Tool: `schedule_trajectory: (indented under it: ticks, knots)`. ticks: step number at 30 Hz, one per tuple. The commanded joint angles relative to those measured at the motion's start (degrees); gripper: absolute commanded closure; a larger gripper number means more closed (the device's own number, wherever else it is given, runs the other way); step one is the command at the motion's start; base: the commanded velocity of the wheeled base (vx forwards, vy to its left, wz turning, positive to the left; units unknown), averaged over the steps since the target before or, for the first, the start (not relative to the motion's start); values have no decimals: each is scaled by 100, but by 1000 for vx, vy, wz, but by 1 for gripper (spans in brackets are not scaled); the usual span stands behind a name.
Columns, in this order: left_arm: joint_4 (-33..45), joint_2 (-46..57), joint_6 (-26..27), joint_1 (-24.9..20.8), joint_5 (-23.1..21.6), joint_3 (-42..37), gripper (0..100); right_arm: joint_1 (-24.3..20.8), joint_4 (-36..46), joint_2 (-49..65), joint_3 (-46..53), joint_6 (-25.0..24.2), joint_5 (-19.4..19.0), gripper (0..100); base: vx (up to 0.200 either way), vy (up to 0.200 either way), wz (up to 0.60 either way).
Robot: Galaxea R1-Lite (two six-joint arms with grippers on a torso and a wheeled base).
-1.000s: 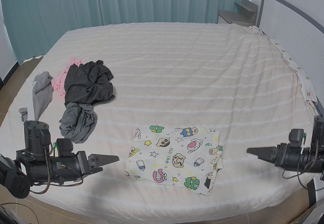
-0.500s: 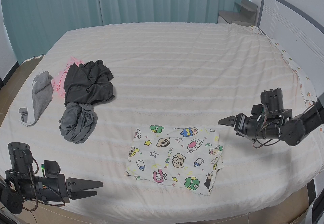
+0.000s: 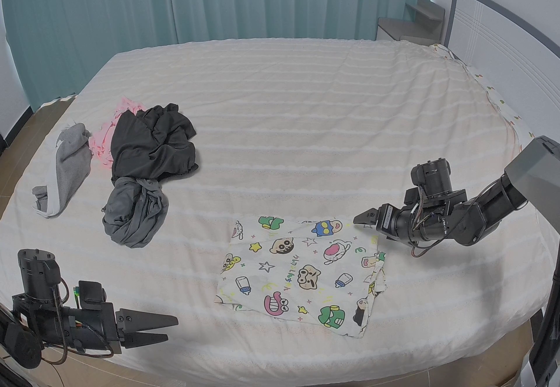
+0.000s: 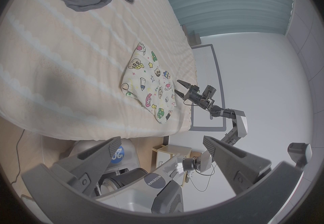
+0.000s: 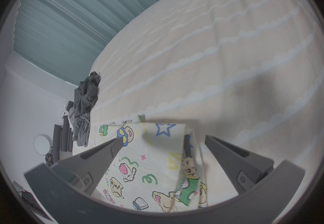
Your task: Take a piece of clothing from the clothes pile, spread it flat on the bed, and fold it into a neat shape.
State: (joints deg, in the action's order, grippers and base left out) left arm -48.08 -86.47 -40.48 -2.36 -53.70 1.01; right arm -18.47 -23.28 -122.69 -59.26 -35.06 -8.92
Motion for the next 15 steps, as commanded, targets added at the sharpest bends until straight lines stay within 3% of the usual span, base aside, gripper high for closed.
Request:
schedule_trajectory:
  ticks: [1, 8, 9, 15]
  knots:
    - [0, -81, -3, 8, 0, -66, 0, -87, -1, -282, -130, -1, -4, 0, 0, 0, 0]
    - [9, -90, -3, 43, 9, -66, 0, -192, -89, -607, -499, 8, 136, 0, 0, 0, 0]
    - [9, -90, -3, 52, 9, -66, 0, -192, -89, -616, -499, 8, 172, 100, 0, 0, 0]
    - [9, -90, -3, 78, 9, -66, 0, -148, -97, -511, -473, -1, 339, 100, 0, 0, 0]
